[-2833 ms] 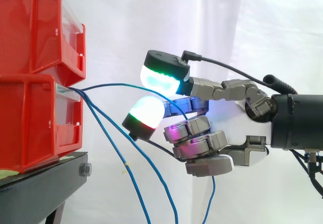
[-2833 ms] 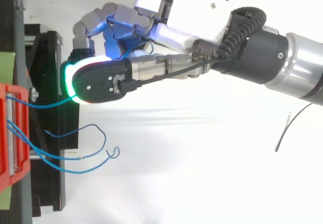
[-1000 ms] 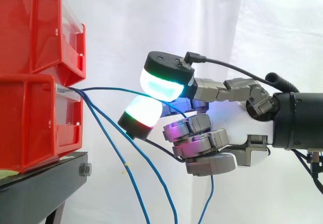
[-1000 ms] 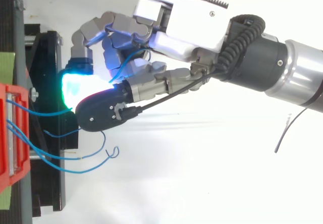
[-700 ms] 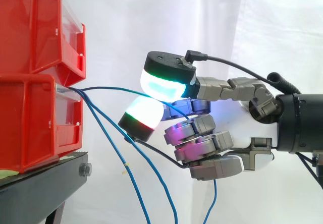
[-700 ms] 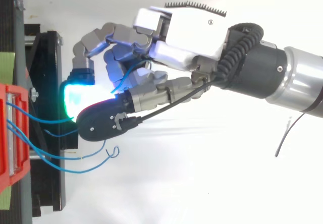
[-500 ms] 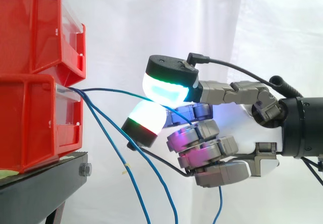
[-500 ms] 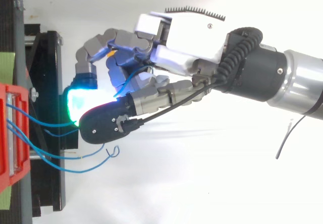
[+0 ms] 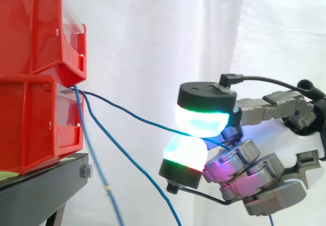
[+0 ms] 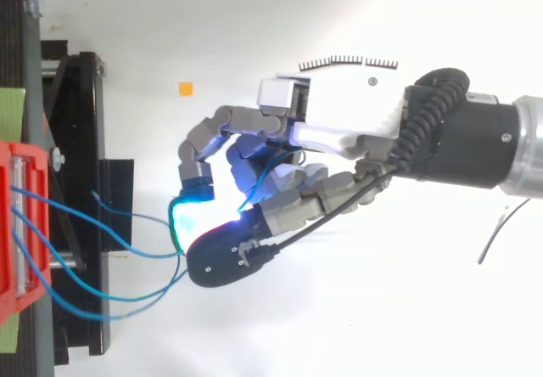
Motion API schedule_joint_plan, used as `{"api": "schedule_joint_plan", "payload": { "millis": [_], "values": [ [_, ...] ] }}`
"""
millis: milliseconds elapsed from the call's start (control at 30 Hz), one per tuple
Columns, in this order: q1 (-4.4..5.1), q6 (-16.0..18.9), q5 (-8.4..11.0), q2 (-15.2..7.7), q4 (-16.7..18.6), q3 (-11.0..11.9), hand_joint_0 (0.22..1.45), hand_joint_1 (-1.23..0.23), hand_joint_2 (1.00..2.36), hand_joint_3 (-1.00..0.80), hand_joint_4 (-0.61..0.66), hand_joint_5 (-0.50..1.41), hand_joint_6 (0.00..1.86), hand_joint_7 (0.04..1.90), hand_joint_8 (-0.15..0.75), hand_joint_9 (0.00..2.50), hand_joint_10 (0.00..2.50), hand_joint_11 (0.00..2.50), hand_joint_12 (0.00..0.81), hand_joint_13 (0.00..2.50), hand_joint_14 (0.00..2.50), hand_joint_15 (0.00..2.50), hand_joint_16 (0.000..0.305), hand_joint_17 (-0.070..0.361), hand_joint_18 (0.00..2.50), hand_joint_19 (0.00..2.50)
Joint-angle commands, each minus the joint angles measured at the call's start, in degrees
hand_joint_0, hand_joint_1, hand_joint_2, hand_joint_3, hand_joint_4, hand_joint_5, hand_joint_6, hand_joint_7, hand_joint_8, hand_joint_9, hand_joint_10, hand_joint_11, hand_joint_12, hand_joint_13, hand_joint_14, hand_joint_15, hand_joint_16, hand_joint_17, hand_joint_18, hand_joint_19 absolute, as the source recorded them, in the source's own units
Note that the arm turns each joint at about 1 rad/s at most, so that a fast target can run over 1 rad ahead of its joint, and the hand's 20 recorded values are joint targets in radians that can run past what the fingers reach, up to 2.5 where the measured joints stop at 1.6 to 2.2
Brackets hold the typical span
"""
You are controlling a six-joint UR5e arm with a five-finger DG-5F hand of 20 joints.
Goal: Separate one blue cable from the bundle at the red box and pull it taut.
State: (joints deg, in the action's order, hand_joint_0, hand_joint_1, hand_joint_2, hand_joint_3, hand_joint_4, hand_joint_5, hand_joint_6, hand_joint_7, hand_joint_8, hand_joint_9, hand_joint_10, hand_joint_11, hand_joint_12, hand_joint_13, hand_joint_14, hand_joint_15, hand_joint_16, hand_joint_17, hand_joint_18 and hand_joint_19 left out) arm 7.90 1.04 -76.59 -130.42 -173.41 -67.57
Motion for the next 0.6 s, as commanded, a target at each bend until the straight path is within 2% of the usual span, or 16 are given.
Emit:
{"api": "schedule_joint_plan", "payload": {
  "millis": [0,67,100,133,167,200,267,333,367,433,467,500,567],
  "values": [
    [-0.34,0.1,-0.75,1.8,-4.1,-0.3,0.65,-0.83,1.02,0.05,-0.08,-0.11,0.95,1.15,0.36,0.67,2.5,1.67,0.401,0.99,2.5,1.42,0.05,0.112,1.54,1.37],
    [-0.43,0.2,-1.1,2.5,-4.8,-2.0,0.65,-0.83,1.02,0.05,-0.08,-0.11,0.94,1.15,0.36,0.67,2.5,1.66,0.404,0.99,2.5,1.42,0.05,0.114,1.54,1.38],
    [-0.43,0.2,-1.19,3.7,-4.7,-4.4,0.65,-0.83,1.02,0.05,-0.08,-0.11,0.94,1.15,0.366,0.67,2.5,1.66,0.401,0.99,2.5,1.43,0.051,0.114,1.54,1.38],
    [-0.34,0.4,-0.66,5.3,-2.3,-7.3,0.65,-0.83,1.02,0.05,-0.08,-0.11,0.94,1.14,0.36,0.67,2.5,1.67,0.402,0.99,2.5,1.43,0.051,0.114,1.54,1.37],
    [-0.34,0.4,-0.66,5.3,-2.3,-7.3,0.65,-0.83,1.02,0.05,-0.08,-0.11,0.94,1.15,0.36,0.67,2.5,1.67,0.401,0.99,2.5,1.43,0.051,0.115,1.54,1.37],
    [-0.34,0.4,0.13,6.8,0.6,-10.0,0.65,-0.83,1.02,0.05,-0.08,-0.11,0.94,1.15,0.359,0.67,2.5,1.67,0.404,0.99,2.5,1.42,0.051,0.114,1.54,1.37],
    [-0.43,0.4,0.3,7.7,2.4,-12.4,0.65,-0.83,1.02,0.05,-0.08,-0.11,0.94,1.16,0.36,0.67,2.5,1.67,0.401,0.99,2.5,1.43,0.05,0.113,1.54,1.38],
    [-0.52,0.4,0.3,8.0,2.5,-13.0,0.65,-0.83,1.02,0.05,-0.08,-0.11,0.94,1.16,0.359,0.67,2.5,1.68,0.402,0.99,2.5,1.44,0.05,0.113,1.54,1.38],
    [-0.43,0.5,0.39,9.2,2.5,-15.4,0.65,-0.83,1.02,0.05,-0.08,-0.11,0.94,1.16,0.359,0.67,2.5,1.65,0.401,0.99,2.5,1.43,0.05,0.113,1.54,1.38],
    [-0.52,0.6,0.48,10.8,2.9,-17.3,0.65,-0.83,1.02,0.05,-0.08,-0.11,0.94,1.15,0.362,0.68,2.5,1.69,0.402,0.99,2.5,1.43,0.05,0.113,1.54,1.38],
    [-0.43,0.6,0.74,11.9,3.6,-19.1,0.65,-0.83,1.02,0.05,-0.09,-0.11,0.94,1.16,0.36,0.68,2.5,1.69,0.402,0.99,2.5,1.43,0.05,0.114,1.54,1.38],
    [-0.34,0.6,1.71,13.5,4.8,-21.2,0.65,-0.83,1.02,0.05,-0.08,-0.11,0.94,1.16,0.36,0.68,2.5,1.68,0.405,0.99,2.5,1.44,0.05,0.113,1.54,1.38],
    [-0.34,0.6,2.15,14.1,5.3,-21.9,0.66,-0.83,1.02,0.05,-0.09,-0.11,0.94,1.16,0.36,0.68,2.5,1.71,0.401,0.99,2.5,1.43,0.05,0.112,1.54,1.38]
  ]
}}
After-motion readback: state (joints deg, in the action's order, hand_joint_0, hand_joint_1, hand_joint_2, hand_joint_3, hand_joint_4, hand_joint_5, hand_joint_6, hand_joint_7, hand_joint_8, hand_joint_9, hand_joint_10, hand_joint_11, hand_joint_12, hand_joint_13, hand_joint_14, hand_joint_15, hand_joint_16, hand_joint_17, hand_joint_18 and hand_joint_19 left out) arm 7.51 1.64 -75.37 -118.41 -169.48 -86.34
